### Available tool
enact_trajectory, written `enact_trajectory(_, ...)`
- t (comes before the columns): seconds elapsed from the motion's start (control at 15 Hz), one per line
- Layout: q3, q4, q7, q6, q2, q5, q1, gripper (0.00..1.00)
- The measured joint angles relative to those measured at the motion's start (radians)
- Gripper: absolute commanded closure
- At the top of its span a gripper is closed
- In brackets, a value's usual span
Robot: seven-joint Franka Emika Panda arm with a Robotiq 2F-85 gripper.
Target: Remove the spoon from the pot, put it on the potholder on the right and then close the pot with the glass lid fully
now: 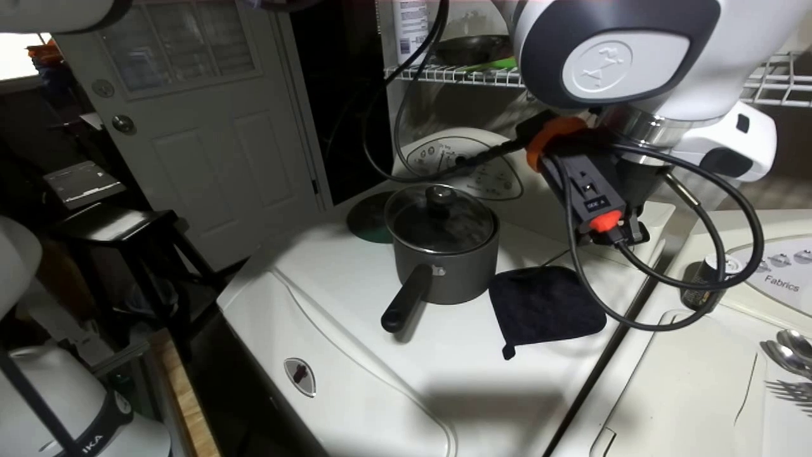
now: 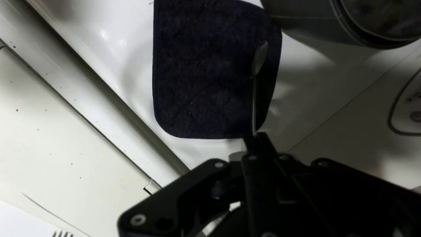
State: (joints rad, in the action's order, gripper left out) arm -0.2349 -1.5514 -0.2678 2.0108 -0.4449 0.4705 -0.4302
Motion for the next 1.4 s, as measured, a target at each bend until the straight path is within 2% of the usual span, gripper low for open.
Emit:
enact_trajectory(0.73,0.044,0.056,0.0,-0.05,-0.036,0.012,-0.052,0.99)
enact_trajectory(1.4,0.06,0.064,0.0,-0.054,-0.053,0.013,-0.054,0.99)
